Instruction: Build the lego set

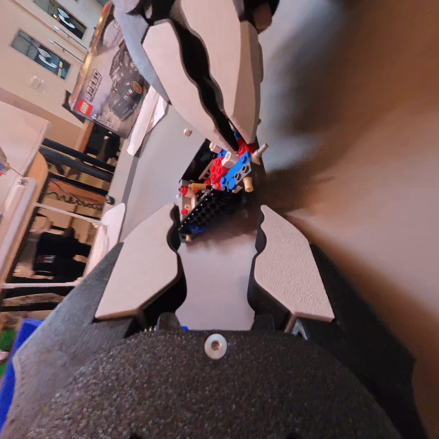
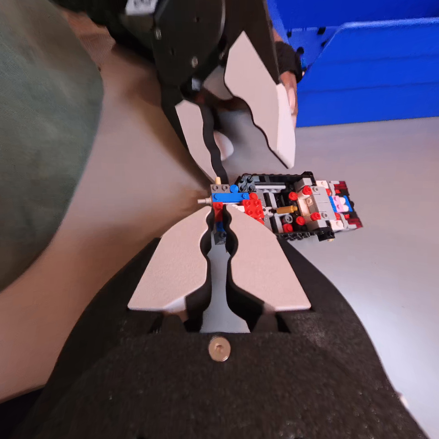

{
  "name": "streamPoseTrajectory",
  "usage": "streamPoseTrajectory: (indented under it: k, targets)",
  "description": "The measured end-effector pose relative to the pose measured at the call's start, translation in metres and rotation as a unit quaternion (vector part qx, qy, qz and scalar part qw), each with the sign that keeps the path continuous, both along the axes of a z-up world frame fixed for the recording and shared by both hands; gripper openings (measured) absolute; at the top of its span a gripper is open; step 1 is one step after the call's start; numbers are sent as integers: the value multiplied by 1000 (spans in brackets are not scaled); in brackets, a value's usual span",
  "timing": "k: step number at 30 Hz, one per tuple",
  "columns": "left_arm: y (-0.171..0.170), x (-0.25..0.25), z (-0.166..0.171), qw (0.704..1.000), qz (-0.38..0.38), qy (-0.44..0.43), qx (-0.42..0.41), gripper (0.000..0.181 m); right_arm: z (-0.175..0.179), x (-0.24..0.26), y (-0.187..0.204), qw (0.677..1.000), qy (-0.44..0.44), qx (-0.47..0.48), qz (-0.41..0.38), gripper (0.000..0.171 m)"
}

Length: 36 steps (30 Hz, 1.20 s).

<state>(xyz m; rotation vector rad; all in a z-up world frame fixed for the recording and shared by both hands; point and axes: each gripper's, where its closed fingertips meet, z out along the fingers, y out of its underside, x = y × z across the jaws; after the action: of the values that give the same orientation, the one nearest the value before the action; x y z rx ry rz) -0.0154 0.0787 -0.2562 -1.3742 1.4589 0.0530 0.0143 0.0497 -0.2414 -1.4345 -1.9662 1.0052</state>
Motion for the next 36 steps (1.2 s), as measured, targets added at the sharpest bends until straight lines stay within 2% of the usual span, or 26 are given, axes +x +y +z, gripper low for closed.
streamPoseTrajectory:
  k: [3,6,8,11,14,18,20,25,31,36]
  targets:
    - [9,7,3,997,0,41,64,61,12,-2,-5,999,25,-45,6,6]
    - [9,13,12,992,-9,48,118,32,23,-4,-10,996,47,-68,13,5]
    - [5,14,18,990,-13,45,133,30,30,-5,-11,996,58,-67,12,4]
    - [3,13,26,993,-16,23,119,30,36,-4,-9,999,49,6,-5,9]
    - [1,13,34,995,-18,2,97,30,42,-3,-10,993,31,110,-13,26]
    - [-1,14,42,997,-26,-30,64,30,40,-4,7,950,-3,311,-34,24]
    - [-2,13,44,997,-32,-45,50,30,40,-4,11,933,-5,357,-38,24]
    - [-7,11,54,995,-47,-78,28,30,50,-9,14,921,51,385,-39,18]
    - [-14,13,61,991,-66,-113,-4,29,56,-12,14,915,76,393,-43,16]
    - [-22,13,68,982,-87,-153,-67,29,66,-13,5,911,95,399,-35,16]
